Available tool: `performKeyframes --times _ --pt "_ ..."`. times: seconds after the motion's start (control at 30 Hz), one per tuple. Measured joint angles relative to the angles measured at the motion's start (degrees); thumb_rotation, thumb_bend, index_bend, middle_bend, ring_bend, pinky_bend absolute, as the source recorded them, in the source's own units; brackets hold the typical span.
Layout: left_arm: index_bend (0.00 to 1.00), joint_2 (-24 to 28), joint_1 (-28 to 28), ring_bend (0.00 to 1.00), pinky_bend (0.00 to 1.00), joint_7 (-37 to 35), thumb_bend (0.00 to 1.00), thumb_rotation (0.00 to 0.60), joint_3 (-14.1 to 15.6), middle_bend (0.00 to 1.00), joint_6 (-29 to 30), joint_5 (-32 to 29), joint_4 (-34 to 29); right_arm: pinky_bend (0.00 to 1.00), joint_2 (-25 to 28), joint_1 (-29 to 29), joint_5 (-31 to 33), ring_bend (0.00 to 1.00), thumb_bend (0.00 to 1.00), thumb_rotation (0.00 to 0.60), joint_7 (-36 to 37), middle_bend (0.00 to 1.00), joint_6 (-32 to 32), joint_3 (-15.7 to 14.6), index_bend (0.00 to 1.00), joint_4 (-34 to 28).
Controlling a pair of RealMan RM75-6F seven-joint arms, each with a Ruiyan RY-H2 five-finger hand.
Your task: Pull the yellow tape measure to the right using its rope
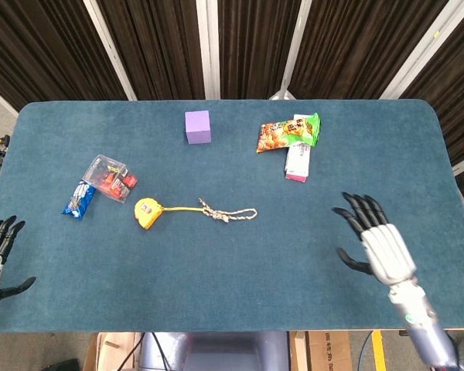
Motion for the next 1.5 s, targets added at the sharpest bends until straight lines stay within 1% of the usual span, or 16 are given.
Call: performKeyframes --times 0.13,0.3,0.4,0.53,0.67,0.73,0.87,1.03,1.3,1.5 --pt "0.0 0.17 0.02 0.0 0.0 -0.94 0.0 0.6 -0.08 0.0 -0.05 -0.25 -0.02 0.0 -3.99 5.24 3.77 0.0 0.33 0.6 -5.25 0.02 -4.77 2.96 0.38 -1.76" --pt "0.0 0.46 -0.21 0.0 0.0 -2.47 0.0 0.6 -0.06 0.0 -0.74 -0.44 -0.12 0.0 -12.22 10.93 8.97 0.0 0.33 0.6 -10.64 0.04 -9.85 5.16 0.43 -0.57" --pt "0.0 0.61 -0.34 0.0 0.0 -3.06 0.0 0.6 -0.1 0.0 -1.05 -0.65 -0.09 0.0 -17.55 13.59 12.46 0.0 0.33 0.6 -13.74 0.05 -12.38 5.91 0.44 2.27" --pt "0.0 0.65 -0.47 0.0 0.0 -3.68 0.0 0.6 -0.23 0.0 -1.44 -1.12 0.0 0.0 -24.36 17.16 18.0 0.0 0.33 0.6 -17.35 0.05 -15.15 6.95 0.44 8.54" --pt "0.0 0.73 -0.68 0.0 0.0 -4.34 0.0 0.6 -0.34 0.0 -2.04 -1.57 -0.02 0.0 -30.12 20.19 22.9 0.0 0.33 0.6 -19.89 0.05 -16.83 7.96 0.44 14.9" --pt "0.0 0.75 -0.74 0.0 0.0 -4.44 0.0 0.6 -0.36 0.0 -2.22 -1.7 -0.07 0.0 -31.91 21.18 24.02 0.0 0.33 0.6 -20.57 0.05 -17.33 8.29 0.44 17.25" --pt "0.0 0.83 -0.76 0.0 0.0 -4.7 0.0 0.6 -0.39 0.0 -2.4 -2.0 -0.27 0.0 -35.33 23.05 26.74 0.0 0.33 0.6 -21.5 0.05 -18.44 8.94 0.45 22.68" --pt "0.0 0.85 -0.77 0.0 0.0 -5.14 0.0 0.6 -0.51 0.0 -2.53 -2.34 -0.32 0.0 -37.97 24.37 29.17 0.0 0.33 0.6 -21.33 0.06 -19.31 9.34 0.48 28.09" --pt "0.0 0.84 -0.82 0.0 0.0 -4.93 0.0 0.6 -0.48 0.0 -2.63 -2.38 -0.59 0.0 -39.29 25.06 30.55 0.0 0.32 0.6 -18.83 0.09 -20.4 9.26 0.53 32.68" --pt "0.0 0.72 -0.86 0.0 0.0 -4.64 0.0 0.6 -0.64 0.0 -2.71 -2.74 -0.62 0.0 -40.02 25.07 30.7 0.0 0.32 0.6 -16.76 0.09 -20.45 9.01 0.54 34.56"
